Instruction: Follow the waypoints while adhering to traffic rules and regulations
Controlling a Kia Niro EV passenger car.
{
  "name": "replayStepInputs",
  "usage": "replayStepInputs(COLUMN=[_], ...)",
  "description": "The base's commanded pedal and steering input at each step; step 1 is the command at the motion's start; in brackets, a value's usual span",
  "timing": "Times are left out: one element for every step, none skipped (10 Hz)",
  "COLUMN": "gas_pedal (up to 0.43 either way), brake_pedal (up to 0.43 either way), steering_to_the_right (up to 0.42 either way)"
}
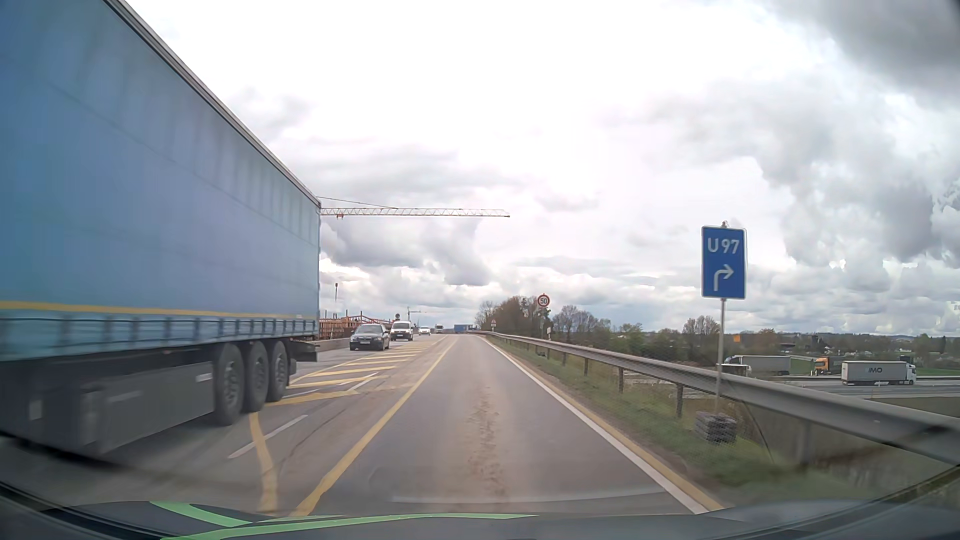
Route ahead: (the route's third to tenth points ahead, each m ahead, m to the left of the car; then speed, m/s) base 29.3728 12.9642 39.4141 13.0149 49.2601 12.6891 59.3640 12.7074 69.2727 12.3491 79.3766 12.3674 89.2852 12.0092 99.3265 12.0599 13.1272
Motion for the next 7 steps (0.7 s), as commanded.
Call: replayStepInputs(gas_pedal=[0.13,0.13,0.13,0.13,0.13,0.13,0.13], brake_pedal=[0.0,0.0,0.0,0.0,0.0,0.0,0.0], steering_to_the_right=[0.0,0.0,-0.001,-0.001,-0.001,-0.001,-0.001])
